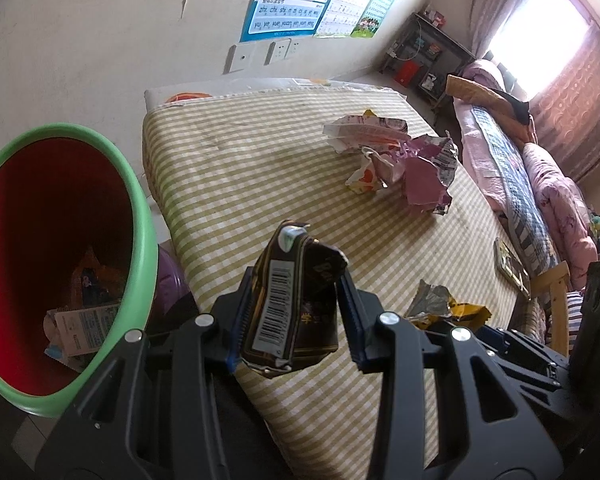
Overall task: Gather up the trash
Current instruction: 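Carry the brown wrapper and gold wrapper together over the red bin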
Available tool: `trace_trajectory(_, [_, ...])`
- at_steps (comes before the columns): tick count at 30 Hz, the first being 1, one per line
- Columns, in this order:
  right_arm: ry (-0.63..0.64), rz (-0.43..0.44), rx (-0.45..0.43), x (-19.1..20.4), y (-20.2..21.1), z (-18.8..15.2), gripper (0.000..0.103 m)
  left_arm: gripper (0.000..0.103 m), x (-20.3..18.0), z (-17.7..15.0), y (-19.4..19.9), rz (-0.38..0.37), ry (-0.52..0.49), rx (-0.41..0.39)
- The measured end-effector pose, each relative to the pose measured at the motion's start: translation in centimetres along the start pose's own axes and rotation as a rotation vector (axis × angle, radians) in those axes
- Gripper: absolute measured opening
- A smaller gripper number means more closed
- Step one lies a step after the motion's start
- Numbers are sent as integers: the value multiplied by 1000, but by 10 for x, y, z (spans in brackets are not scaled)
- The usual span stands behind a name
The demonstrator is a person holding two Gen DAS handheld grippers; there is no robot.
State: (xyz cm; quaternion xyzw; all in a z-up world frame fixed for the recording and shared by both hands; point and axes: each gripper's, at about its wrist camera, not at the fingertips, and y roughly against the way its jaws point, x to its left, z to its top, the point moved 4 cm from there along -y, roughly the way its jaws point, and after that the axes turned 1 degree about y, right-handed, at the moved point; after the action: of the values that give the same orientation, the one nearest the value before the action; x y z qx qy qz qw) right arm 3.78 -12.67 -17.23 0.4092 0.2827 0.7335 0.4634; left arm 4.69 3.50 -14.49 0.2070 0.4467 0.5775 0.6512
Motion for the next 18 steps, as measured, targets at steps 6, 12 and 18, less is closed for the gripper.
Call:
trace_trajectory(6, [3,7,-5,2,1,1,41,38,9,5,10,10,10,-28])
trace_trajectory(12, [23,29,-1,12,1,3,41,38,33,5,28,46,49,-58])
trace_trajectory(18, [55,54,1,32,1,14,41,38,51,8,45,63,86,-106])
